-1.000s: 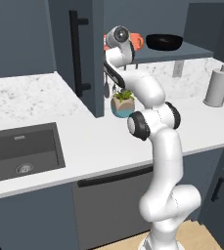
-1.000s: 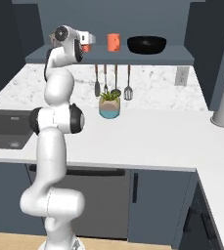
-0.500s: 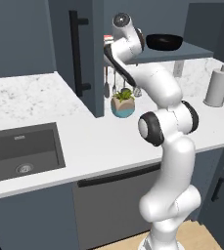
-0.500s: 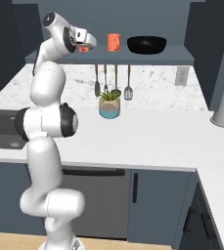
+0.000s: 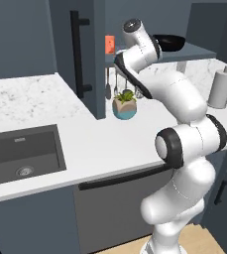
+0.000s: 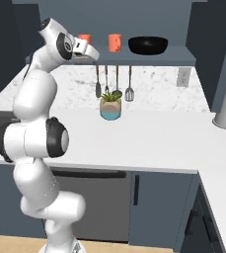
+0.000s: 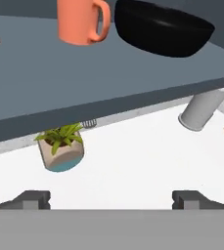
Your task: Gather all objects into one cabinet and sort the glasses and bowls to opposite sides.
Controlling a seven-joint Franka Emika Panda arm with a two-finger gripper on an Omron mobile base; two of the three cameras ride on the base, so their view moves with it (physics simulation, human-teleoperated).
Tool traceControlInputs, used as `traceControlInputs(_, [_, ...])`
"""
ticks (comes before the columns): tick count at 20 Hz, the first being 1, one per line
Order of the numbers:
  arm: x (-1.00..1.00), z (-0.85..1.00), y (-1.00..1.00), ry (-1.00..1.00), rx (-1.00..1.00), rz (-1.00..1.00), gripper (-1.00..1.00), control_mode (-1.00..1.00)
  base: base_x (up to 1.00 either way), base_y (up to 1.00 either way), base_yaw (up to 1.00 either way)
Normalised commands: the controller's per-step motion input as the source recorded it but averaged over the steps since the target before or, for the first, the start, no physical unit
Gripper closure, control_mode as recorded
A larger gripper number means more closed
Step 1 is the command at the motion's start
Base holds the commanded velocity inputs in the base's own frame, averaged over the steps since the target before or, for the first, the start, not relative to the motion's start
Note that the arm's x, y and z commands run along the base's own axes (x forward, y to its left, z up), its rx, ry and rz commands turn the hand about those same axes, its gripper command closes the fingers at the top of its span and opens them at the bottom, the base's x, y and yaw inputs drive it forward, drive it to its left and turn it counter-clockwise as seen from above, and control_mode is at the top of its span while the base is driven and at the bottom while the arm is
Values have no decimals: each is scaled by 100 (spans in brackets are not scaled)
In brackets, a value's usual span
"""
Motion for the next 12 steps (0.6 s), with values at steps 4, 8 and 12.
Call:
traceControlInputs(4, [-57,-22,-39,0,0,-2,-100,-100,0,0,0])
traceControlInputs(8, [-9,0,-38,-13,2,0,-100,-100,0,0,0])
traceControlInputs(12, [18,0,-46,-23,10,0,-100,-100,0,0,0])
